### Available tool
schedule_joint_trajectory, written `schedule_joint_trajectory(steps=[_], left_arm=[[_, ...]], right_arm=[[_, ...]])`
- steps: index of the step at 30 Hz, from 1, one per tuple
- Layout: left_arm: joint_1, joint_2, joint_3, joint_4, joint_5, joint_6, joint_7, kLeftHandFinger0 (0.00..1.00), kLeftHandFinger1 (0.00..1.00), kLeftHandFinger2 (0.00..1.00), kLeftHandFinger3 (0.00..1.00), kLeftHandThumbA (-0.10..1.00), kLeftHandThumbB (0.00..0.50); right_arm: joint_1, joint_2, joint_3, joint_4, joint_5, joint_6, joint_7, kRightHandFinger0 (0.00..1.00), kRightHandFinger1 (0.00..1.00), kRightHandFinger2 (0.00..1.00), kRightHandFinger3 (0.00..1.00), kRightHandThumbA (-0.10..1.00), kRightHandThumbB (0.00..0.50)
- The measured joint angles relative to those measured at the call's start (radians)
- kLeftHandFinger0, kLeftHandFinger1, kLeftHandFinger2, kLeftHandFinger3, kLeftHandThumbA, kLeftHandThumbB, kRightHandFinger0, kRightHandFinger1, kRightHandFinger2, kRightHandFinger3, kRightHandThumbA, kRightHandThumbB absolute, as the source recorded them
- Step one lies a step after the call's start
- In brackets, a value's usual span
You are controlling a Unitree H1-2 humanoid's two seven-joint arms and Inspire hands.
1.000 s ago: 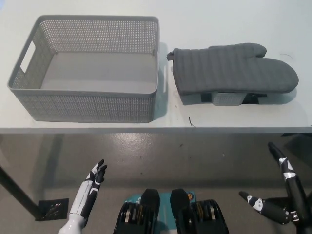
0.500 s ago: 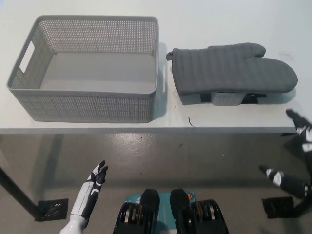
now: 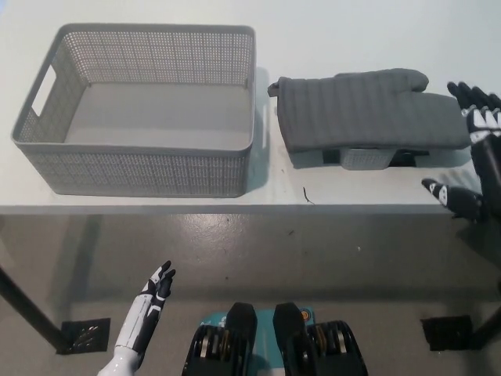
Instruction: Usethe right hand to pick up a oven gloves on top of a leveled container and place it into another larger container on the left side
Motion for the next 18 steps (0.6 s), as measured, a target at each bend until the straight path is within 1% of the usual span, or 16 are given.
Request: schedule_joint_trajectory(steps=[6,9,12,18], left_arm=[[-0.001,0.001,-0.005,0.000,0.005,-0.015,0.000,1.00,1.00,1.00,1.00,1.00,0.500],[-0.002,0.001,-0.007,0.000,0.007,-0.018,0.000,1.00,1.00,1.00,1.00,1.00,0.500],[-0.003,0.001,-0.008,0.000,0.007,-0.020,0.000,1.00,1.00,1.00,1.00,1.00,0.500],[-0.003,0.001,-0.011,0.000,0.008,-0.025,0.000,1.00,1.00,1.00,1.00,1.00,0.500]], right_arm=[[-0.073,-0.011,0.048,0.151,-0.093,0.081,-0.005,1.00,1.00,1.00,1.00,1.00,0.326],[-0.089,-0.010,0.067,0.201,-0.113,0.105,-0.011,1.00,1.00,1.00,1.00,1.00,0.329],[-0.105,-0.010,0.083,0.257,-0.119,0.124,-0.018,1.00,1.00,1.00,1.00,1.00,0.342],[-0.135,-0.009,0.114,0.360,-0.124,0.150,-0.052,1.00,1.00,1.00,1.00,1.00,0.345]])
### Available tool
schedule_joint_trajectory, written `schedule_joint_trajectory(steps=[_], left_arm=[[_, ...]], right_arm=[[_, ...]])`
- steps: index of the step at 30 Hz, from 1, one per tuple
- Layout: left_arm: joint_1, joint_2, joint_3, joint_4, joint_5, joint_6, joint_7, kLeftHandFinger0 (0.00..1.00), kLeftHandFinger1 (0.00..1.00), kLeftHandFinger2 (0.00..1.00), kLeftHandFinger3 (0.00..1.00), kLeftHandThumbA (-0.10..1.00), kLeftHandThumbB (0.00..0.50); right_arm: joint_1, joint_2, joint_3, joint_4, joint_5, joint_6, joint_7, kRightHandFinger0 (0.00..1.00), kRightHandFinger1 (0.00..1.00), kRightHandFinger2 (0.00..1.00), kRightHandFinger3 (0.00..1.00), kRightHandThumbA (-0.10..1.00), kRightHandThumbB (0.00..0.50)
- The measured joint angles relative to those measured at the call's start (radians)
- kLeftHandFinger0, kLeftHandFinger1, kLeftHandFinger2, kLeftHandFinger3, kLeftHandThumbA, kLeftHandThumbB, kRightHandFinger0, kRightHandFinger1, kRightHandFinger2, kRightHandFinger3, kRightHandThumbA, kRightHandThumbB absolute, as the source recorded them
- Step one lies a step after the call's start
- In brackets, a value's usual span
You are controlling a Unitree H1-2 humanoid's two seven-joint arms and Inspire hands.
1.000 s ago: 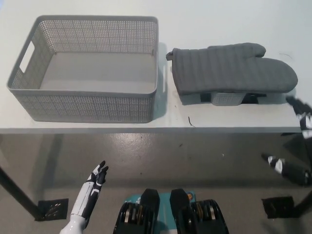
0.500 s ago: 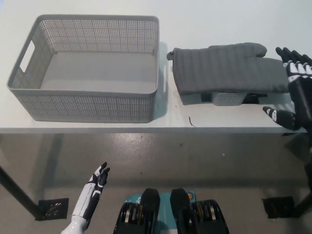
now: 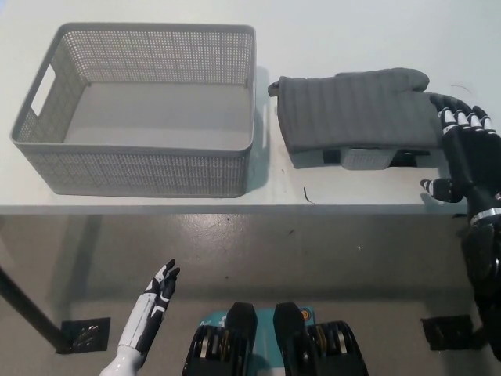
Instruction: Usethe right hand to pick up a oven gloves on top of a leveled container and place it into another larger container on the left side
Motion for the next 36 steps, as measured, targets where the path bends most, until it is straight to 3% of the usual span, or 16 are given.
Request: schedule_joint_trajectory(steps=[36], left_arm=[[-0.012,-0.001,-0.024,0.003,0.013,-0.001,0.000,1.00,1.00,1.00,1.00,1.00,0.500]], right_arm=[[-0.146,0.034,0.079,0.224,0.014,0.065,-0.117,1.00,1.00,1.00,1.00,1.00,0.352]])
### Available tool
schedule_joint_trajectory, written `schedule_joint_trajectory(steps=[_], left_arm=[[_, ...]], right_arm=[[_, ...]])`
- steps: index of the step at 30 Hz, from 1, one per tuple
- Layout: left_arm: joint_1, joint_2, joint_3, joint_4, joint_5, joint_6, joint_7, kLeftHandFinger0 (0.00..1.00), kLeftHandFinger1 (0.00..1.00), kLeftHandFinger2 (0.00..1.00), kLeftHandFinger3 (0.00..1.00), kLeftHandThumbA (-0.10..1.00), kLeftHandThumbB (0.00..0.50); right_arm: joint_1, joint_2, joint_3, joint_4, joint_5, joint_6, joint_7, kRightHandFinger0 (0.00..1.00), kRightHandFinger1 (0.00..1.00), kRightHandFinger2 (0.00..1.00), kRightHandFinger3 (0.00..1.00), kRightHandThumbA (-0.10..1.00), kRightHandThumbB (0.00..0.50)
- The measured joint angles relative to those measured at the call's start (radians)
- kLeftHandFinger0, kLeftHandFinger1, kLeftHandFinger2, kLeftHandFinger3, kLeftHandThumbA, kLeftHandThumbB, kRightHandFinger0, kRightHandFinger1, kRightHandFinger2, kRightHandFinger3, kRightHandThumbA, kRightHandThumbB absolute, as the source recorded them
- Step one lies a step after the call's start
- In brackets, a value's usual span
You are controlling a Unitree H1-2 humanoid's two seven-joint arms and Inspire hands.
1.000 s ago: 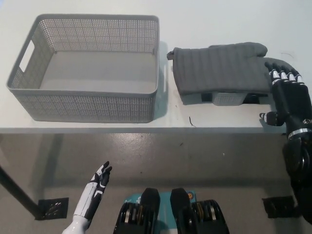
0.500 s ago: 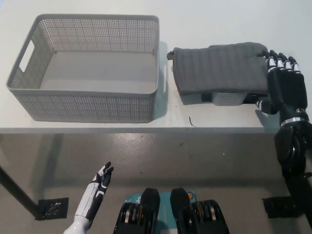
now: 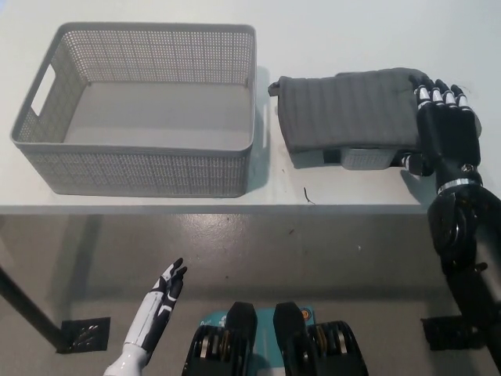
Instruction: Usethe right hand to pick up a oven gloves on top of a leveled container and place it into another larger container on the left side
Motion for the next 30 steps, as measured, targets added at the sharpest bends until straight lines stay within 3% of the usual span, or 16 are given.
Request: schedule_joint_trajectory(steps=[12,14,15,16,17,18,19,20,21,22,23,24,26,28,30], left_arm=[[-0.005,0.000,-0.007,0.000,0.007,0.000,0.000,1.00,1.00,1.00,1.00,1.00,0.500],[-0.005,0.001,-0.008,0.000,0.008,0.000,0.000,1.00,1.00,1.00,1.00,1.00,0.500],[-0.005,0.001,-0.008,0.001,0.008,0.000,0.000,1.00,1.00,1.00,1.00,1.00,0.500],[-0.005,0.001,-0.008,0.001,0.008,0.000,0.000,1.00,1.00,1.00,1.00,1.00,0.500],[-0.005,0.000,-0.009,0.001,0.008,0.000,0.000,1.00,1.00,1.00,1.00,1.00,0.500],[-0.005,0.000,-0.010,0.002,0.008,0.000,0.000,1.00,1.00,1.00,1.00,1.00,0.500],[-0.004,0.000,-0.010,0.003,0.008,0.000,0.000,1.00,1.00,1.00,1.00,1.00,0.500],[-0.004,0.000,-0.010,0.004,0.008,0.000,0.000,1.00,1.00,1.00,1.00,1.00,0.500],[-0.004,0.000,-0.010,0.004,0.008,0.000,0.000,1.00,1.00,1.00,1.00,1.00,0.500],[-0.004,-0.001,-0.010,0.005,0.008,0.001,0.000,1.00,1.00,1.00,1.00,1.00,0.500],[-0.004,-0.002,-0.010,0.006,0.008,0.001,0.000,1.00,1.00,1.00,1.00,1.00,0.500],[-0.004,-0.002,-0.010,0.006,0.008,0.001,0.000,1.00,1.00,1.00,1.00,1.00,0.500],[-0.004,-0.002,-0.010,0.007,0.008,0.001,0.000,1.00,1.00,1.00,1.00,1.00,0.500],[-0.004,-0.002,-0.010,0.007,0.008,0.001,0.000,1.00,1.00,1.00,1.00,1.00,0.500],[-0.004,-0.002,-0.010,0.007,0.008,0.001,0.000,1.00,1.00,1.00,1.00,1.00,0.500]], right_arm=[[-0.051,-0.002,0.030,0.156,0.007,0.001,-0.020,1.00,1.00,1.00,1.00,1.00,0.356],[-0.070,-0.003,0.034,0.194,0.015,0.000,-0.032,1.00,1.00,1.00,1.00,1.00,0.343],[-0.076,-0.004,0.034,0.204,0.018,-0.001,-0.041,1.00,1.00,1.00,1.00,1.00,0.296],[-0.081,-0.004,0.034,0.213,0.021,-0.004,-0.056,1.00,1.00,1.00,1.00,0.96,0.296],[-0.083,-0.003,0.033,0.222,0.023,-0.007,-0.072,1.00,1.00,1.00,1.00,0.79,0.277],[-0.083,-0.002,0.032,0.230,0.026,-0.011,-0.090,0.85,0.79,0.83,0.94,0.72,0.249],[-0.081,0.002,0.032,0.243,0.027,-0.017,-0.111,0.59,0.55,0.63,0.68,0.63,0.239],[-0.081,0.004,0.032,0.253,0.028,-0.022,-0.126,0.48,0.48,0.56,0.60,0.57,0.236],[-0.080,0.005,0.032,0.261,0.029,-0.025,-0.137,0.05,0.08,0.28,0.29,0.19,0.198],[-0.080,0.008,0.032,0.277,0.030,-0.031,-0.161,0.01,0.02,0.09,0.14,-0.01,0.079],[-0.080,0.010,0.032,0.286,0.032,-0.037,-0.179,0.00,0.01,0.27,0.25,-0.10,0.113],[-0.080,0.011,0.032,0.295,0.033,-0.045,-0.199,0.00,0.03,0.40,0.44,-0.10,0.082],[-0.080,0.011,0.031,0.309,0.037,-0.056,-0.238,0.00,0.06,0.50,0.65,-0.10,0.073],[-0.080,0.011,0.027,0.317,0.040,-0.074,-0.276,0.00,0.08,0.52,0.67,-0.10,0.099],[-0.080,0.012,0.025,0.320,0.043,-0.093,-0.310,0.00,0.10,0.53,0.69,-0.10,0.084]])
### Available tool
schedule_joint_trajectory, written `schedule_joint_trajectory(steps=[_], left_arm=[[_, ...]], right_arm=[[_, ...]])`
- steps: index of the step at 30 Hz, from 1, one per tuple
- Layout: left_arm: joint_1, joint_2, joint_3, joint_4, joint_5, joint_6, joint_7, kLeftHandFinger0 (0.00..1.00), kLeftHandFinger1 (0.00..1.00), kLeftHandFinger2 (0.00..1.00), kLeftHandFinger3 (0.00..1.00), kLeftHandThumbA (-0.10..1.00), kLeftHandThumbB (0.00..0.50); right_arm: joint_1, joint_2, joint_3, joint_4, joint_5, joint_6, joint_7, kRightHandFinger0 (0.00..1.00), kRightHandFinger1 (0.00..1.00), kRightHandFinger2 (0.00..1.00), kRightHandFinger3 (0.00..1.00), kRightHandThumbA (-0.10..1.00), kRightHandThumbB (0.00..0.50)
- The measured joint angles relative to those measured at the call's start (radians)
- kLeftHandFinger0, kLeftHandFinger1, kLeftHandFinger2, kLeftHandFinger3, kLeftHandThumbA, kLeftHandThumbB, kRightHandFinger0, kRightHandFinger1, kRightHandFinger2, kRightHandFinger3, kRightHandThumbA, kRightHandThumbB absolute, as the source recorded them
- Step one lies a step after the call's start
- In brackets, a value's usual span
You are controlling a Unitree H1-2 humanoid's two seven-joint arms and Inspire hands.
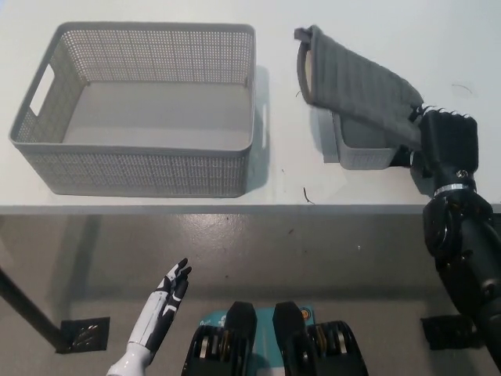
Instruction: Usethe right hand to pick up a oven gloves on top of a leveled container and place it into another larger container on the left side
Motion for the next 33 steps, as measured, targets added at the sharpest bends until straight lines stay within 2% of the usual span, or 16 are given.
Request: schedule_joint_trajectory(steps=[6,12,13,15,17,18,19,20,21,23,25,26,28,30,31,33], left_arm=[[0.000,0.000,-0.001,0.000,0.000,0.000,0.000,1.00,1.00,1.00,1.00,1.00,0.500],[0.000,0.000,-0.002,0.000,0.001,0.000,0.000,1.00,1.00,1.00,1.00,1.00,0.500],[0.000,0.000,-0.002,0.000,0.001,0.000,0.000,1.00,1.00,1.00,1.00,1.00,0.500],[0.000,0.000,-0.002,0.000,0.001,0.000,0.000,1.00,1.00,1.00,1.00,1.00,0.500],[0.000,0.000,-0.002,0.000,0.001,0.000,0.000,1.00,1.00,1.00,1.00,1.00,0.500],[0.000,0.000,-0.002,0.000,0.001,0.000,0.000,1.00,1.00,1.00,1.00,1.00,0.500],[0.000,0.000,-0.002,0.000,0.001,0.000,0.000,1.00,1.00,1.00,1.00,1.00,0.500],[-0.001,0.000,-0.002,0.000,0.002,0.000,0.000,1.00,1.00,1.00,1.00,1.00,0.500],[-0.001,0.001,-0.002,0.000,0.002,0.000,0.000,1.00,1.00,1.00,1.00,1.00,0.500],[-0.002,0.001,-0.002,0.000,0.003,0.000,0.000,1.00,1.00,1.00,1.00,1.00,0.500],[-0.004,0.001,-0.003,0.000,0.006,0.000,0.001,1.00,1.00,1.00,1.00,1.00,0.500],[-0.006,0.001,-0.003,0.000,0.007,0.000,0.001,1.00,1.00,1.00,1.00,1.00,0.500],[-0.008,0.001,-0.004,0.000,0.011,0.000,0.001,1.00,1.00,1.00,1.00,1.00,0.500],[-0.009,0.001,-0.004,0.000,0.014,0.000,0.001,1.00,1.00,1.00,1.00,1.00,0.500],[-0.010,0.001,-0.004,0.000,0.016,-0.001,0.001,1.00,1.00,1.00,1.00,1.00,0.500],[-0.014,0.001,-0.004,0.000,0.017,-0.001,0.001,1.00,1.00,1.00,1.00,1.00,0.500]], right_arm=[[0.000,0.004,-0.005,0.005,0.019,-0.074,-0.092,0.00,0.11,0.56,0.72,-0.10,0.117],[0.000,0.009,-0.007,0.017,0.034,-0.145,-0.177,0.00,0.11,0.57,0.71,-0.10,0.127],[0.000,0.009,-0.007,0.018,0.036,-0.153,-0.190,0.00,0.13,0.58,0.75,-0.10,0.175],[0.000,0.008,-0.010,0.019,0.040,-0.177,-0.222,0.00,0.13,0.62,0.77,-0.10,0.214],[0.000,0.008,-0.014,0.018,0.044,-0.199,-0.249,0.00,0.20,0.69,0.79,-0.10,0.188],[0.000,0.007,-0.017,0.016,0.046,-0.212,-0.261,0.00,0.24,0.70,0.80,-0.10,0.160],[0.000,0.006,-0.021,0.012,0.050,-0.224,-0.274,0.00,0.25,0.70,0.78,-0.10,0.156],[-0.001,0.003,-0.030,-0.004,0.057,-0.239,-0.287,0.00,0.25,0.69,0.78,-0.10,0.156],[-0.003,0.000,-0.039,-0.027,0.063,-0.253,-0.300,0.00,0.20,0.63,0.71,-0.10,0.150],[-0.017,-0.009,-0.056,-0.077,0.071,-0.272,-0.320,0.00,0.13,0.57,0.66,-0.10,0.115],[-0.053,-0.023,-0.068,-0.127,0.075,-0.286,-0.339,0.00,0.12,0.56,0.66,-0.10,0.089],[-0.080,-0.031,-0.074,-0.151,0.075,-0.291,-0.346,0.00,0.11,0.57,0.65,-0.10,0.088],[-0.130,-0.044,-0.083,-0.188,0.076,-0.299,-0.356,0.00,0.14,0.62,0.67,-0.10,0.110],[-0.173,-0.052,-0.086,-0.210,0.077,-0.304,-0.360,0.00,0.16,0.62,0.68,-0.10,0.140],[-0.200,-0.054,-0.086,-0.222,0.078,-0.306,-0.360,0.00,0.16,0.63,0.69,-0.10,0.141],[-0.249,-0.055,-0.084,-0.255,0.081,-0.309,-0.356,0.00,0.12,0.59,0.65,-0.10,0.174]])
